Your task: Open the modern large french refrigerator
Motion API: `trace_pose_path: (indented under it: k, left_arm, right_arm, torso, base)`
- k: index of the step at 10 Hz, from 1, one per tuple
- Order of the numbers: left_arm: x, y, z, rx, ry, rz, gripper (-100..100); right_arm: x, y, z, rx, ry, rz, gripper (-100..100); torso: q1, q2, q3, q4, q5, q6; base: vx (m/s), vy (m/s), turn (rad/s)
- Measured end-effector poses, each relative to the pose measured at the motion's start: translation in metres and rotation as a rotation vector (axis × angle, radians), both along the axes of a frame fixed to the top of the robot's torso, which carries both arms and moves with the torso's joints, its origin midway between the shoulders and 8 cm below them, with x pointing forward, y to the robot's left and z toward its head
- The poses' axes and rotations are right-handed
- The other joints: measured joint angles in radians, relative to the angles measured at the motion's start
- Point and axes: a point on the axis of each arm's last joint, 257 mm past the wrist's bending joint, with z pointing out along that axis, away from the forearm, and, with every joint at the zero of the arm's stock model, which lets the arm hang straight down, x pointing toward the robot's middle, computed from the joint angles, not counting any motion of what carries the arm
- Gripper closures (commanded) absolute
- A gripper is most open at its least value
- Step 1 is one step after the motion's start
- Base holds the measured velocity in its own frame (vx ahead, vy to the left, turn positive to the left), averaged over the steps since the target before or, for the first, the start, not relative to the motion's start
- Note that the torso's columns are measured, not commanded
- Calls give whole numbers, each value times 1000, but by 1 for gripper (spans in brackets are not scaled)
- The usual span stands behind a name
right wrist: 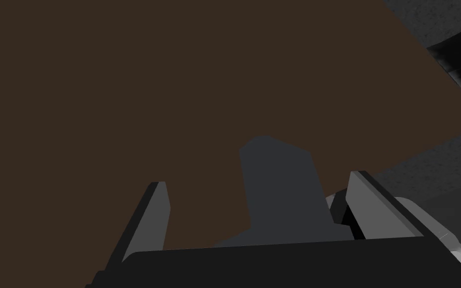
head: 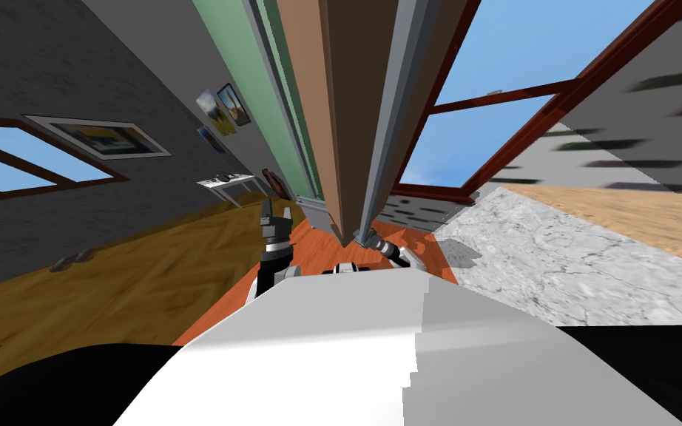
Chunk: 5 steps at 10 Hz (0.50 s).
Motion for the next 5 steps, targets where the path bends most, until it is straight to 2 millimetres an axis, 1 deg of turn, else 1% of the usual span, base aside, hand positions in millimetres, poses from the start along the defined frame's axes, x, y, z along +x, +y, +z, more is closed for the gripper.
trace_pose_path:
  k: [2,5]
  left_arm:
    - [0,0,0,0,0,0,0]
    - [0,0,0,0,0,0,0]
  right_arm:
    - [1,-3,-6,-11,14,-10,0]
    - [1,-4,-9,-15,19,-14,0]
  torso:
    - [-2,-7,-1,-10,-4,-1]
    - [-5,-15,-4,-16,-6,0]
  base:
    - [7,-3,-2]
    - [0,0,0]
